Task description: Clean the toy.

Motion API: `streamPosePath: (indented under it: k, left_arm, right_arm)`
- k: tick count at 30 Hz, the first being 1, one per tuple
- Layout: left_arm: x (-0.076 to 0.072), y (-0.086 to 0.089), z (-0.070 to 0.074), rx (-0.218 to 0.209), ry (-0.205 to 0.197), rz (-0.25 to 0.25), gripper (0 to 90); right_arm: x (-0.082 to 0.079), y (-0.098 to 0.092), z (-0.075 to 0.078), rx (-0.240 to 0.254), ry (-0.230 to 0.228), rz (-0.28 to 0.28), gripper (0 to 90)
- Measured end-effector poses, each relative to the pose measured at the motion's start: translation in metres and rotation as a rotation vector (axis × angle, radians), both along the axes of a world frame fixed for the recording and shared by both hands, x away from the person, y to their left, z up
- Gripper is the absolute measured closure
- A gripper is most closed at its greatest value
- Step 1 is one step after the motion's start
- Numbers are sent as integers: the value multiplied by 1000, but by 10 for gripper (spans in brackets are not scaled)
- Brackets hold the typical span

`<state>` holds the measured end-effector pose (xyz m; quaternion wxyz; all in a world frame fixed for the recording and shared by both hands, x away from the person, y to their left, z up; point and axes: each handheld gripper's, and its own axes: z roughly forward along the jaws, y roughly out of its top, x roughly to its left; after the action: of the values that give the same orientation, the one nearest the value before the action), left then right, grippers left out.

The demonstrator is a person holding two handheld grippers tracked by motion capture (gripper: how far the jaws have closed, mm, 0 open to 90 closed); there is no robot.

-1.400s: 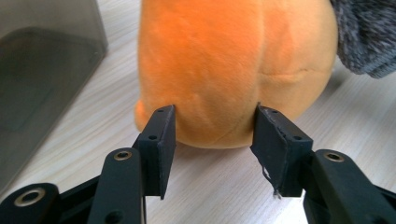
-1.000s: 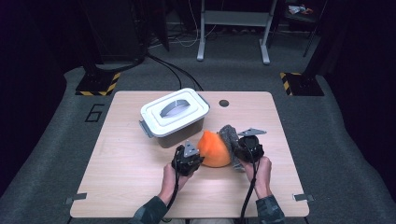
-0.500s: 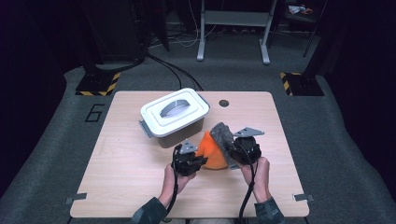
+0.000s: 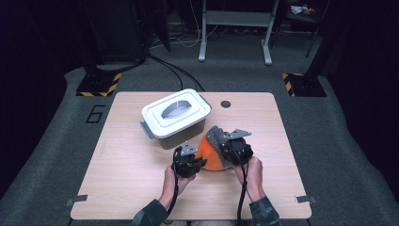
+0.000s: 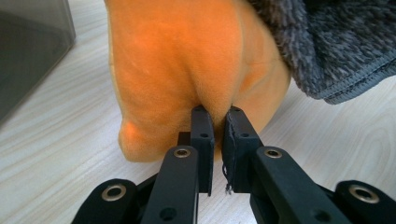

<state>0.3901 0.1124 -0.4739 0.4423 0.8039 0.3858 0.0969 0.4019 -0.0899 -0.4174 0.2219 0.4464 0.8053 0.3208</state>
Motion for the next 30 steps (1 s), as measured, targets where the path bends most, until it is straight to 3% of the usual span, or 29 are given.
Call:
streamPosePath:
  k: [5,12,16,19,23,26,30]
  left_arm:
    - [1,3,-2,-3,5,4,833]
    - [2,2,-2,-11,9,9,832]
    - [2,3,-2,-2,-8,5,832]
    - [1,2,-1,-3,-5,7,832]
    - [0,1,0,0,-12,6,832]
    - [0,0,1,-2,-14,6,832]
    - [0,-1,2,4,-11,7,831]
  right_arm:
    - [4,-16,-10,12,35,-56,749]
    - [17,-43,-37,-6,106,-128,749]
    - [23,-52,-50,3,149,-139,749]
    - [19,-54,-43,15,130,-150,750]
    - [7,-52,-17,36,63,-143,749]
    - [-2,-41,1,47,7,-84,749]
    - [-11,-18,15,45,-18,2,748]
